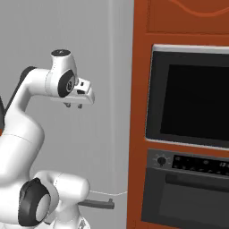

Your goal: Gather the lemon and corn from the fridge and place them on a tray on the dining counter. Then gather the chicken drumstick and fish from the fridge and place them on the other tray.

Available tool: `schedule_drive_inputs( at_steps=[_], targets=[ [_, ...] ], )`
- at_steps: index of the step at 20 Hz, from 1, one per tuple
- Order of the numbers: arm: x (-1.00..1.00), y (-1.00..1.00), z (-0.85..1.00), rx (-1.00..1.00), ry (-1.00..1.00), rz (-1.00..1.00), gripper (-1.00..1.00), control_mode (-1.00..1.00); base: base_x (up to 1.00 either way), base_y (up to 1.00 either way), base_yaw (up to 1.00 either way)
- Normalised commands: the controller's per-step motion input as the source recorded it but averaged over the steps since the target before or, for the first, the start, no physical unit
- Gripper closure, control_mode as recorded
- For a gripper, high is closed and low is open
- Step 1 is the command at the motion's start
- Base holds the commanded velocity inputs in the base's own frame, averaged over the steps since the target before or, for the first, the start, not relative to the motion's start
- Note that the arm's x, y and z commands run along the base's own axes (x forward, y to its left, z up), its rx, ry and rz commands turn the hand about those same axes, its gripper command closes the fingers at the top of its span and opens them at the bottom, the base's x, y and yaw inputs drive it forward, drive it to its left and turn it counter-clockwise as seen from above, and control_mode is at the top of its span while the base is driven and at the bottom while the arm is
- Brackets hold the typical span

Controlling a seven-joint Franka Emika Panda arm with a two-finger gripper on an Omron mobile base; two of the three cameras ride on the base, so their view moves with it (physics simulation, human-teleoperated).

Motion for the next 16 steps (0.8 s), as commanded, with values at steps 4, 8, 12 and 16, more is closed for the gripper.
schedule_drive_inputs(
  at_steps=[4,8,12,16],
  targets=[
    [-0.03,0.0,0.0,0.0,0.0,0.0,-1.0,1.0,-0.26,0.14,-0.02],
    [0.0,0.0,0.0,0.0,0.0,0.0,-1.0,1.0,-0.64,0.74,-0.23],
    [0.0,0.0,0.0,0.0,0.0,0.0,-1.0,1.0,-0.61,0.74,-0.33],
    [0.0,0.0,0.0,0.0,0.0,0.0,-1.0,1.0,-0.36,0.68,-0.41]
  ],
)
